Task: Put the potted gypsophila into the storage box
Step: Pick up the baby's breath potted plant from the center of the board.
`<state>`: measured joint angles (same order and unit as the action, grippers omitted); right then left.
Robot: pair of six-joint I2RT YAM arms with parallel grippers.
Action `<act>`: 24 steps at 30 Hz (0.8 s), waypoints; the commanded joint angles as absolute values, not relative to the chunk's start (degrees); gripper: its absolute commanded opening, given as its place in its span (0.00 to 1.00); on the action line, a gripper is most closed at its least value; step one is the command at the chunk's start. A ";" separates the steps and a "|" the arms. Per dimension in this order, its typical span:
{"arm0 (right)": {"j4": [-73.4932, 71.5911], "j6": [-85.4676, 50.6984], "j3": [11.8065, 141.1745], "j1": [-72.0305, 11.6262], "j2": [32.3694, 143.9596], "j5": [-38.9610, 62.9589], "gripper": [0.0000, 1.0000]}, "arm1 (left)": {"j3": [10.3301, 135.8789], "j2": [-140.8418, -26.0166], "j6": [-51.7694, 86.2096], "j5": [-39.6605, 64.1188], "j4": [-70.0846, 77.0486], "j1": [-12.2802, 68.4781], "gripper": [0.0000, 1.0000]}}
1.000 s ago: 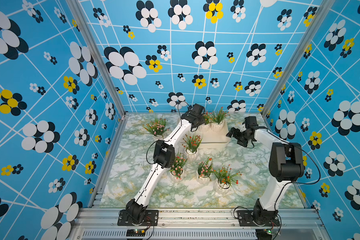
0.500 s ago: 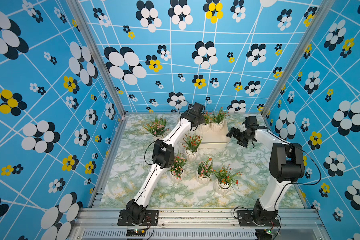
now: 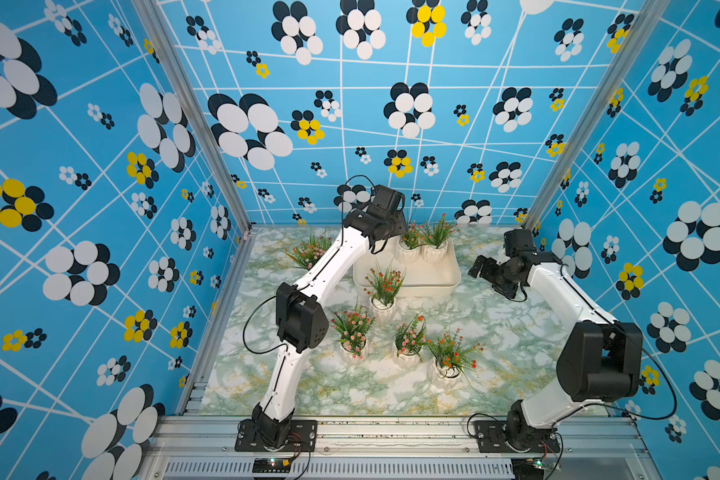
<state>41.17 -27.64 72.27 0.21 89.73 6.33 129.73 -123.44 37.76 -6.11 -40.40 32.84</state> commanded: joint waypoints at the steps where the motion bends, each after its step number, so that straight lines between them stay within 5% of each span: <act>1: 50.40 -27.36 67.81 0.62 84.54 -0.76 0.99 | 119.77 -115.40 33.65 -6.62 -35.34 32.91 0.67; 12: 64.20 -31.90 57.43 0.53 66.61 -2.51 0.94 | 88.65 -93.90 30.43 -2.36 -30.02 29.27 1.00; 24: 69.52 -32.91 50.24 -3.19 59.13 0.11 0.92 | 70.30 -80.34 30.50 1.75 -31.10 23.19 1.00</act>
